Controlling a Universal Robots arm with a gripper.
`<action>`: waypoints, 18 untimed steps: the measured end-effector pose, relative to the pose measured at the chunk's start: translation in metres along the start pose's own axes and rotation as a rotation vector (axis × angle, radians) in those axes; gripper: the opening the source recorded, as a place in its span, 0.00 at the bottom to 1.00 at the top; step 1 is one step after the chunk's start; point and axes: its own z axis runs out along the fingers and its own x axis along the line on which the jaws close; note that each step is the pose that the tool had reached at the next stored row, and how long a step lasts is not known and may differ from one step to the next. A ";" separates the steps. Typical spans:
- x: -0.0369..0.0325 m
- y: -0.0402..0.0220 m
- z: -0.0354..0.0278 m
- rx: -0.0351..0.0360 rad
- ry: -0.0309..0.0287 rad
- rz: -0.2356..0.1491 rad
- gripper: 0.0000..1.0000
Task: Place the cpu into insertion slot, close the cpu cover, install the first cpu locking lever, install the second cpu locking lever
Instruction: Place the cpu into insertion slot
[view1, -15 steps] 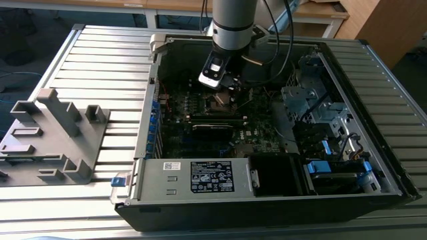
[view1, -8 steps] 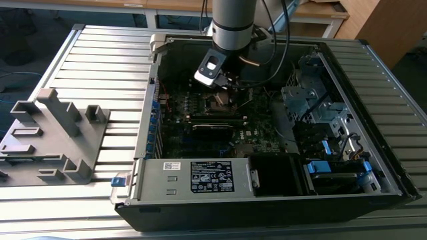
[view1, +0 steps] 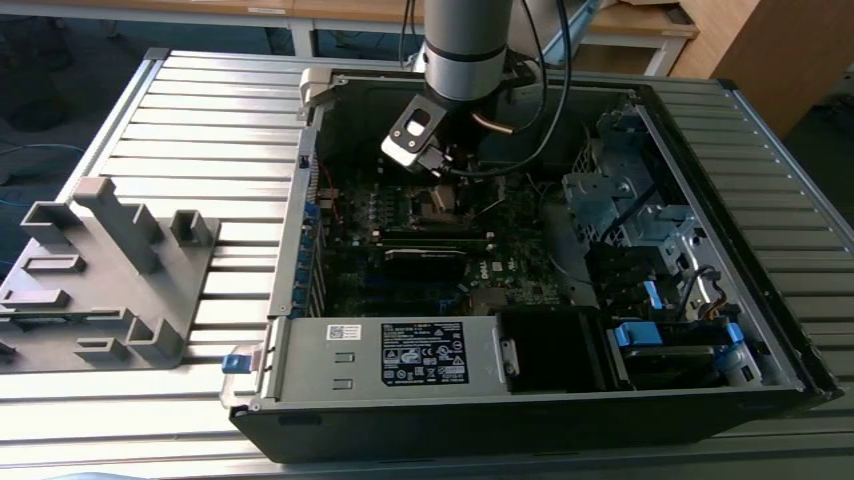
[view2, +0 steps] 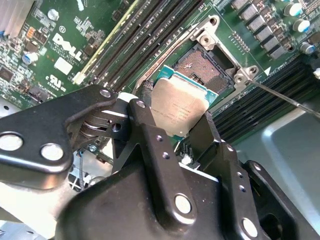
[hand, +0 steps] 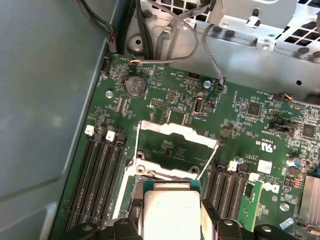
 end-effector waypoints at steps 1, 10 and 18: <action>0.0001 0.0000 0.0001 -0.0001 0.0000 0.001 0.54; 0.0000 0.0000 0.0001 -0.0001 -0.0002 0.003 0.54; 0.0001 0.0000 0.0006 -0.0010 -0.0073 0.081 0.54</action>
